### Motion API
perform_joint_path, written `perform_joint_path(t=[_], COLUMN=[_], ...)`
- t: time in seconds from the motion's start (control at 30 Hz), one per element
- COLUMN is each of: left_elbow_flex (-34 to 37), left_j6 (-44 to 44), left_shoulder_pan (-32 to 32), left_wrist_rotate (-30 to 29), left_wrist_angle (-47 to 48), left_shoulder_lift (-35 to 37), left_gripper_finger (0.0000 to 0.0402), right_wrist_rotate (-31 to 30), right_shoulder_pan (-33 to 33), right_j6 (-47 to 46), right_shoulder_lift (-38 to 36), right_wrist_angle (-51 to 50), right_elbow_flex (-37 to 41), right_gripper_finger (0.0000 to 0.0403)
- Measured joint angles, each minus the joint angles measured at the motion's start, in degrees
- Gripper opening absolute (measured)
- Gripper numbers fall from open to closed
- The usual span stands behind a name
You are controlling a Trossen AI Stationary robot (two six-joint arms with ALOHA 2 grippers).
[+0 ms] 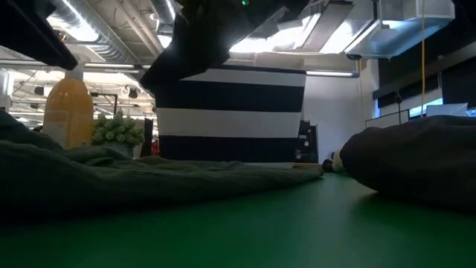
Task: Fold laundry
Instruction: Fold the green polo shirt
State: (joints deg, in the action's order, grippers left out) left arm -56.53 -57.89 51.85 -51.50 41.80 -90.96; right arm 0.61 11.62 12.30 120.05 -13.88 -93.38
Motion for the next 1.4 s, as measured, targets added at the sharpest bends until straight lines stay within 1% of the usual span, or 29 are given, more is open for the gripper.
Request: perform_joint_path(t=[0.17, 0.33, 0.43, 0.5, 0.57, 0.63, 0.73, 0.9, 1.0, 1.07, 1.2, 1.3, 1.4], left_elbow_flex=[0.0, 0.0, 0.0, 0.3, 1.6, 3.6, 7.3, 14.6, 19.3, 22.0, 25.8, 27.3, 27.4], left_j6=[-0.7, -2.8, -8.6, -14.3, -18.7, -20.0, -19.1, -14.5, -14.1, -14.1, -12.0, -6.8, 0.0], left_shoulder_pan=[-0.2, 2.0, 3.8, 4.5, 4.6, 4.5, 3.9, 2.6, 0.9, -0.7, -6.7, -12.0, -17.0], left_wrist_rotate=[0.4, -5.7, -7.7, -7.3, -5.5, -3.9, -3.3, -1.8, -0.6, 1.9, 11.2, 16.6, 20.0], left_wrist_angle=[2.5, 5.7, 12.0, 16.8, 19.6, 18.9, 14.4, 5.8, 3.8, 3.7, 3.7, 3.8, 4.7], left_shoulder_lift=[0.0, 0.0, 0.0, 0.1, 0.4, 1.9, 5.8, 14.9, 20.3, 23.8, 29.2, 30.5, 30.5], left_gripper_finger=[0.0151, 0.0151, 0.0151, 0.0151, 0.0151, 0.0148, 0.0137, 0.0114, 0.0106, 0.0104, 0.0104, 0.0104, 0.0104], right_wrist_rotate=[0.1, 0.6, 1.0, 1.5, 1.5, 1.5, 1.5, 1.5, 1.5, 1.5, 1.4, 1.4, 1.4], right_shoulder_pan=[-1.8, -2.8, -3.1, -3.0, -3.1, -3.2, -3.2, -3.2, -3.3, -3.4, -3.4, -3.4, -3.4], right_j6=[0.0, 0.2, 0.9, 1.6, 2.0, 2.1, 2.2, 2.7, 2.7, 2.7, 2.7, 2.7, 2.7], right_shoulder_lift=[0.0, 0.0, 0.0, 0.0, 0.0, 0.0, 0.0, 0.0, 0.0, 0.0, 0.0, 0.0, 0.0], right_wrist_angle=[0.5, 0.5, 0.5, 0.5, 0.6, 0.8, 1.8, 2.2, 2.0, 1.8, 1.4, 1.2, 1.2], right_elbow_flex=[0.0, 0.0, 0.0, 0.0, 0.0, 0.0, 0.0, 0.0, 0.0, 0.0, 0.0, 0.0, 0.0], right_gripper_finger=[0.0004, 0.0004, 0.0005, 0.0005, 0.0005, 0.0005, 0.0005, 0.0005, 0.0005, 0.0005, 0.0005, 0.0005, 0.0005])
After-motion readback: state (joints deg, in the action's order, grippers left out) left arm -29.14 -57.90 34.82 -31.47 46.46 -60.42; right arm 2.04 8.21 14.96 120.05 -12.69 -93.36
